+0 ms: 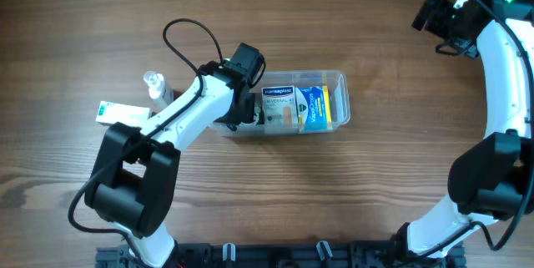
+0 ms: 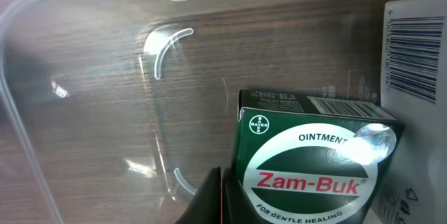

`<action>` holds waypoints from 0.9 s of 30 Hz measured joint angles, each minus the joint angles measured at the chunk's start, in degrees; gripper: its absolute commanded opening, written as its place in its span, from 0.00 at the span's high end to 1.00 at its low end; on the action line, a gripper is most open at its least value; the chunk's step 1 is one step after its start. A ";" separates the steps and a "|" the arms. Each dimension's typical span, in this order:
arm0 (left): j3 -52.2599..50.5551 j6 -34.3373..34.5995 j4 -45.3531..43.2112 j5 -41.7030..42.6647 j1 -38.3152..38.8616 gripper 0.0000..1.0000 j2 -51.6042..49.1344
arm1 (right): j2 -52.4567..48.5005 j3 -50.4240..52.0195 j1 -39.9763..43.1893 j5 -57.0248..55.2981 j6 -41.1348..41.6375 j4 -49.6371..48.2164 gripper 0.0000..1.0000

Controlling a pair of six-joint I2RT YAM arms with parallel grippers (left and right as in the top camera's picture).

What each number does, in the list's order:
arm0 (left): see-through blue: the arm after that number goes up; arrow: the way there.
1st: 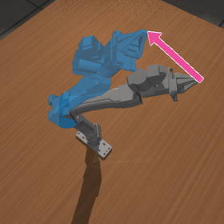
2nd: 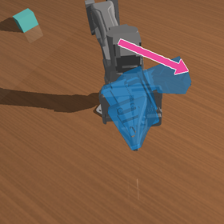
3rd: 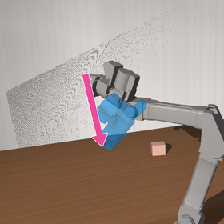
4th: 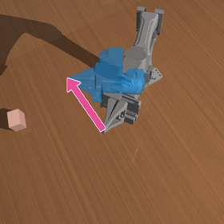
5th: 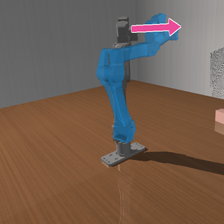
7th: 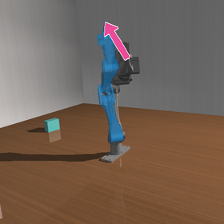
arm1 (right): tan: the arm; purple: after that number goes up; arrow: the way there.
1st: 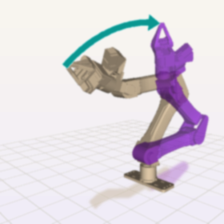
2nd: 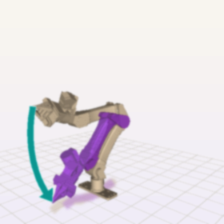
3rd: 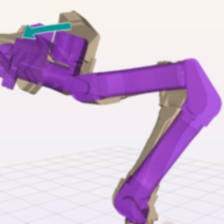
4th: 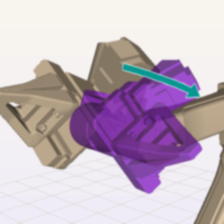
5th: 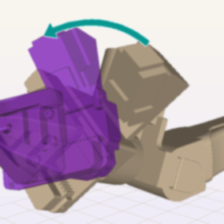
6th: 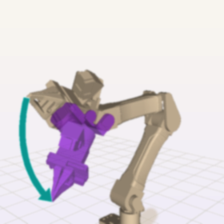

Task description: Pack container

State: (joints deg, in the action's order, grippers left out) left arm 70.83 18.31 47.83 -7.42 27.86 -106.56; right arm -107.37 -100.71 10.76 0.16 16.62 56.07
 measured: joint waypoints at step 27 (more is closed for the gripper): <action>0.44 0.00 0.22 6.34 -0.04 0.96 0.00 | 0.02 0.00 0.00 0.00 0.00 0.00 0.00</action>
State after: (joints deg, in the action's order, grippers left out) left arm 71.26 18.31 48.05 -1.08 27.81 -106.56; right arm -107.35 -100.71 10.76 0.16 16.62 56.07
